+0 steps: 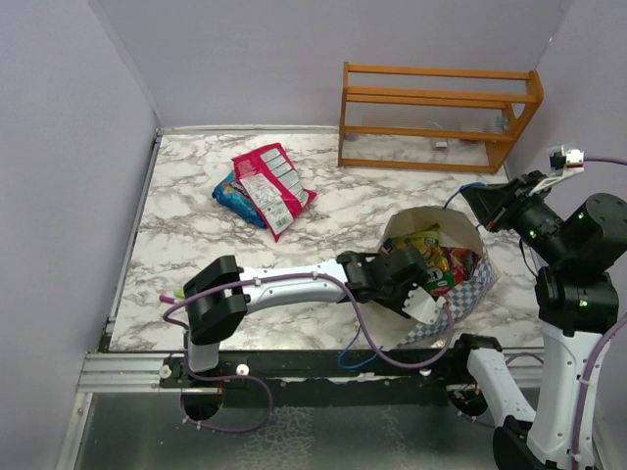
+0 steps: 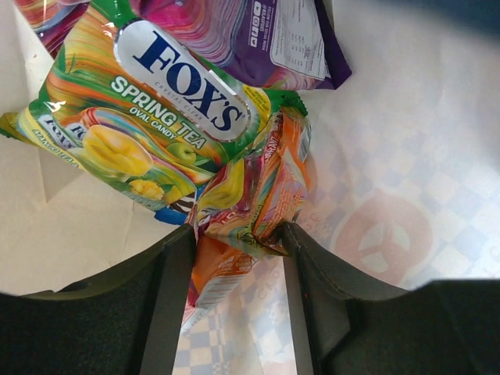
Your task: Take the snacks out of the paper bag
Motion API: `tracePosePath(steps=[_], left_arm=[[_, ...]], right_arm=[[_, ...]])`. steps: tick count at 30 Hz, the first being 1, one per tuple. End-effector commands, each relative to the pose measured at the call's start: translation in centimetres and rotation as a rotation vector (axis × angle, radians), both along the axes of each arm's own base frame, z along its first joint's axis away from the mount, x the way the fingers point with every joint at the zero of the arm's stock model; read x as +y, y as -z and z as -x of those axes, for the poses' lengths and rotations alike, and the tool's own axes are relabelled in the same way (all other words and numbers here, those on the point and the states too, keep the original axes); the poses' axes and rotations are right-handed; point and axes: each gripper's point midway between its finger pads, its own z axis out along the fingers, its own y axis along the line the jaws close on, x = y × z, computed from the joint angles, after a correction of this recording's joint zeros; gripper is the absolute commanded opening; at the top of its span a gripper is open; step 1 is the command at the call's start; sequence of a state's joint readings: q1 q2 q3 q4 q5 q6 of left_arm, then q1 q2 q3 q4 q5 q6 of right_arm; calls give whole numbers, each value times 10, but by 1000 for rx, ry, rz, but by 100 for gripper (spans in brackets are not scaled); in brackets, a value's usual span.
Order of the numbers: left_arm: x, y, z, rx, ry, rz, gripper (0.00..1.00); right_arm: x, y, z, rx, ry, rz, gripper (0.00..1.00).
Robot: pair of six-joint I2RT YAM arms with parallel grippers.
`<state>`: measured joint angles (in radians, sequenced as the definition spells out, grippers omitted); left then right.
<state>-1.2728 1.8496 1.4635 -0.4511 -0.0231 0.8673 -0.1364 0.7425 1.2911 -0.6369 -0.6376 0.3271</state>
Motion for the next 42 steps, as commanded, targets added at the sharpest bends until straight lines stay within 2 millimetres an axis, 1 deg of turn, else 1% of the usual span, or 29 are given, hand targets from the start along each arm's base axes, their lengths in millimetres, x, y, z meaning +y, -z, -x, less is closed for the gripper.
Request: tracePosePath(steps=[1,3,6,9,10,12,14,16,17,18,21,24,25,28,29,32,33,35,36,37,39,42], left_arm=[[-5,-2,-10,-38,-15,1,49],[-7,-2,-5,-13,-1,8,49],[-6,2,5,35,29,0,54],[-6,7,9,59,34,-1,54],[-6,8,9,56,32,-2,50],[-5,9,7,51,26,-10,39],[-4,6,6,45,19,-7,37],[-4,-2,6,39,15,14,36],[-4,-7,5,35,11,29,32],[-5,-13,5,31,6,52,25],[-3,-31,7,23,5,105,13],[2,-46,9,12,11,152,6],[3,-48,10,11,9,160,5],[10,-68,10,-5,-1,210,0],[12,-73,10,-10,-7,221,0],[17,-94,8,-28,-28,272,0],[18,-102,8,-32,-35,294,0],[19,-125,8,-42,-45,360,0],[22,-131,9,-43,-52,386,0],[24,-141,10,-43,-59,429,0],[28,-175,13,-44,-72,538,0],[40,-227,24,-20,-64,695,0]], right_arm=[[5,-14,9,-41,-25,6,11],[5,-13,9,-39,-26,6,11],[5,-13,9,-40,-23,7,11],[5,-13,9,-39,-21,7,11],[5,-13,10,-40,-22,7,11],[5,-14,10,-41,-22,7,11],[4,-13,10,-40,-19,8,11],[4,-13,10,-41,-17,9,11],[4,-13,10,-40,-18,8,11],[4,-13,10,-39,-17,8,11],[4,-12,10,-39,-17,9,11],[4,-12,10,-38,-17,9,11],[4,-13,10,-40,-15,9,11],[4,-12,10,-39,-14,10,11],[3,-13,10,-40,-13,10,11],[3,-12,10,-38,-10,11,11],[3,-13,10,-41,-10,12,11],[3,-13,10,-39,-9,12,11],[2,-13,10,-40,-7,13,11],[2,-13,9,-38,-6,13,11],[2,-13,10,-38,-4,13,11],[1,-11,9,-34,-1,15,11]])
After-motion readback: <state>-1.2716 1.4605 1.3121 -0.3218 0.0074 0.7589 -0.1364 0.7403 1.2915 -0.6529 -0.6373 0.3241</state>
